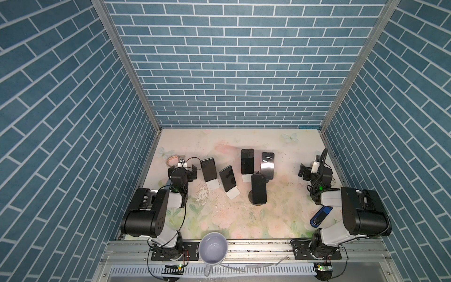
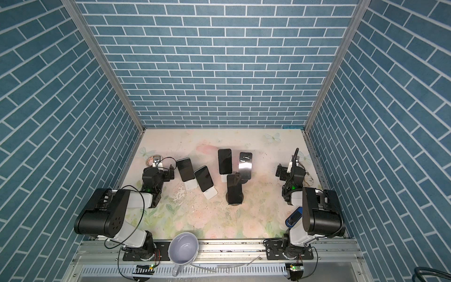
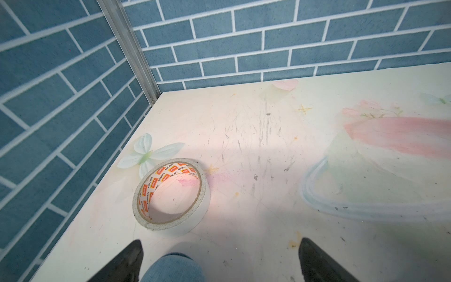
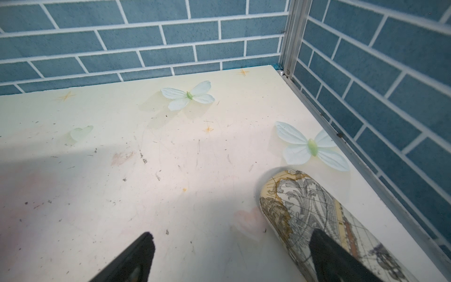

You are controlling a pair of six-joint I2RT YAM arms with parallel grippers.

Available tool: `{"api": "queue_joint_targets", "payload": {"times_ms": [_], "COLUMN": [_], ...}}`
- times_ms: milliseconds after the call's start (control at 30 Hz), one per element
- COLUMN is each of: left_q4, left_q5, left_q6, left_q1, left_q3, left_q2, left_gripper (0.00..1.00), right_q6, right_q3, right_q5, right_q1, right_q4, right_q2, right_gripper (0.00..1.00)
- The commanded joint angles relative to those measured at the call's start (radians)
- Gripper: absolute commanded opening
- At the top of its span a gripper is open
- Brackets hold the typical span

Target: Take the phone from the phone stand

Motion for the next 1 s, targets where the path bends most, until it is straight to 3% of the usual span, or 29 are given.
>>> {"api": "queue_joint_targets", "payload": {"times_ms": [0, 233, 500, 633, 733, 867, 967], "left_q4": [-0.013, -0.008, -0.022, -0.182, -0.304, -0.436, -0.595], "left_q5": [0.014, 0.015, -0.032, -0.048, -0.067, -0.202, -0.267], "left_q6": [0.008, 0.007, -0.009, -0.011, -0.011, -0.039, -0.123], "left_q1": [0.011, 0.011, 0.009, 0.007, 0.000, -0.034, -0.046], "left_q3": [0.019, 0.017, 0.010, 0.063, 0.113, 0.158, 0.209], "left_q2": [-0.008, -0.009, -0.044, -0.122, -0.169, -0.240, -0.303], "left_gripper": [1.00, 1.00, 1.00, 1.00, 1.00, 1.00, 1.00], "right_q6": [-0.017, -0.023, 0.028, 0.072, 0.149, 0.272, 0.332], "right_q3": [0.007, 0.010, 0.062, 0.141, 0.265, 0.443, 0.528], "right_q5": [-0.011, -0.022, 0.133, 0.171, 0.156, 0.126, 0.101], "right_q1": [0.005, 0.005, 0.008, 0.011, 0.013, 0.037, 0.073], "right_q4": [0.003, -0.014, -0.248, -0.448, -0.694, -0.998, -1.133], "right_q2": [0.009, -0.005, -0.180, -0.271, -0.302, -0.298, -0.302], "right_gripper": [0.99, 0.99, 0.94, 0.94, 0.98, 0.99, 0.99]}}
